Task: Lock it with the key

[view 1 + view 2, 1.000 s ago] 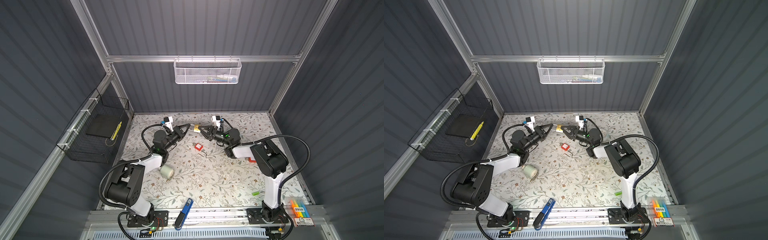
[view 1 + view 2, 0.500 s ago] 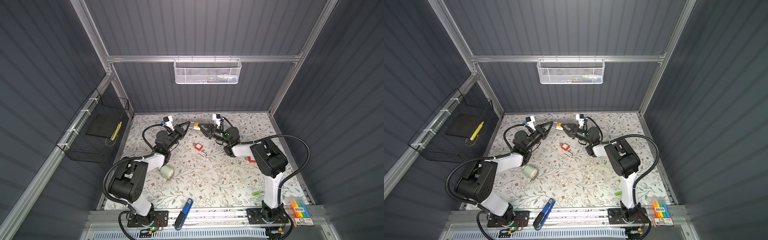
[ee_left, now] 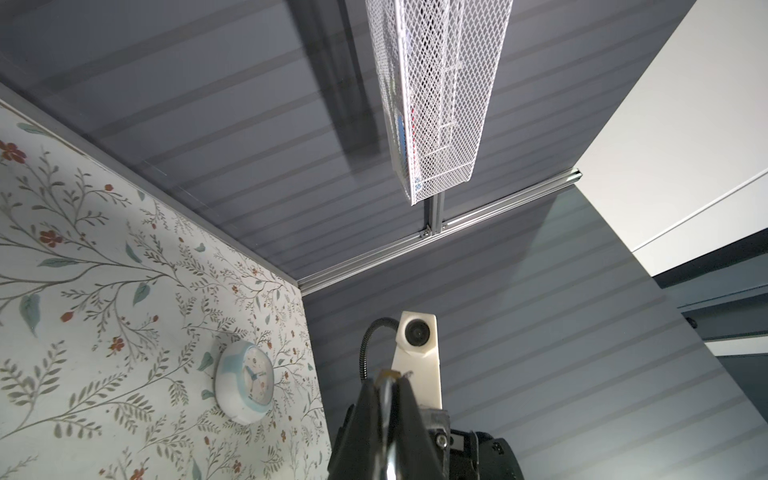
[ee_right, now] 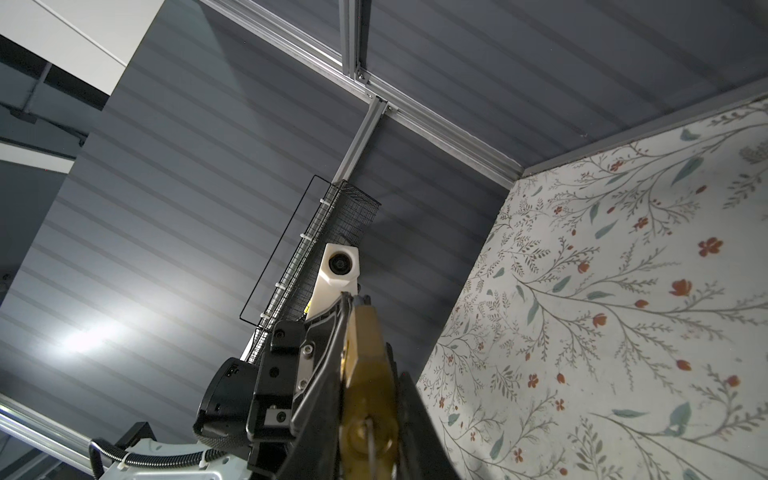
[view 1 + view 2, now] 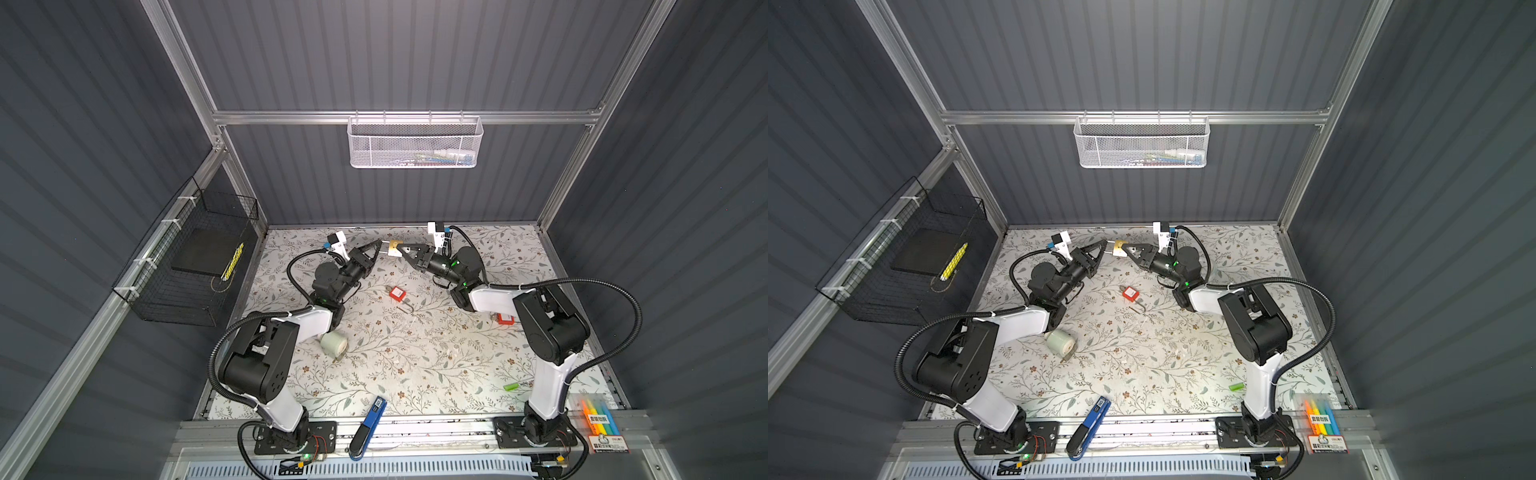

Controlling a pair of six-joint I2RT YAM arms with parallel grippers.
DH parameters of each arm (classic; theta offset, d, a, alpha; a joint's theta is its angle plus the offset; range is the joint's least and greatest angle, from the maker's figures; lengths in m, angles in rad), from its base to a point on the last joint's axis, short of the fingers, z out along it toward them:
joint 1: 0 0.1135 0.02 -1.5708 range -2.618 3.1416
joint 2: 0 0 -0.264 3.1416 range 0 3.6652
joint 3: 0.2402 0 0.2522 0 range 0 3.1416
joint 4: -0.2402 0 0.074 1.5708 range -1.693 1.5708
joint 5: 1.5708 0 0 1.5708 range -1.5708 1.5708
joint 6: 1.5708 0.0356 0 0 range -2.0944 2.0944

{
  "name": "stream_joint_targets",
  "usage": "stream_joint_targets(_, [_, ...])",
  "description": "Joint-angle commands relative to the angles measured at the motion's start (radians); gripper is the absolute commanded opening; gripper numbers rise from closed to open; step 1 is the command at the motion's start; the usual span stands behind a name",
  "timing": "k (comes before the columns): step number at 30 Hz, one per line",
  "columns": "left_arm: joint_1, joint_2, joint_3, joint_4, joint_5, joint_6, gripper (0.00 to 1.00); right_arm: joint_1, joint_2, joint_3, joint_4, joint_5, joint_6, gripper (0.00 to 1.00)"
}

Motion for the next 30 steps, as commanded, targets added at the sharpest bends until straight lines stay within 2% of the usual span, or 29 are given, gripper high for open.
stream_joint_targets(1, [-0.108,0.04,0.03,0.056,0.213,-0.021,0.0,0.08,0.016,0.038,0.066,-0.052,0.032,0.0])
stream_joint_targets(5, [-0.109,0.037,0.038,0.01,0.241,0.048,0.0,0.085,0.081,0.09,0.262,-0.062,0.244,0.0])
stream_joint_targets(8, [-0.109,0.027,0.031,-0.003,0.247,0.091,0.0,0.088,0.082,0.101,0.283,-0.073,0.292,0.0])
stream_joint_targets(15, [-0.118,0.045,0.04,0.026,0.242,0.07,0.0,0.096,0.065,0.101,0.238,-0.101,0.256,0.0])
stream_joint_targets(19, [-0.129,0.043,0.048,0.024,0.234,0.062,0.0,0.1,0.042,0.089,0.171,-0.095,0.172,0.0])
stream_joint_targets(24, [-0.126,-0.004,0.028,0.0,0.215,0.075,0.0,0.069,0.043,0.067,0.262,-0.074,0.24,0.0])
stream_joint_targets(28, [-0.115,-0.027,0.014,-0.029,0.178,0.085,0.0,0.046,0.007,0.021,0.224,-0.068,0.214,0.0])
stream_joint_targets(29, [-0.155,-0.029,0.032,-0.127,0.138,0.13,0.0,0.055,0.0,0.042,0.148,-0.084,0.175,0.0])
stream_joint_targets(30, [-0.244,-0.008,0.094,-0.234,0.115,0.23,0.0,0.085,0.006,0.092,0.032,-0.116,0.11,0.0])
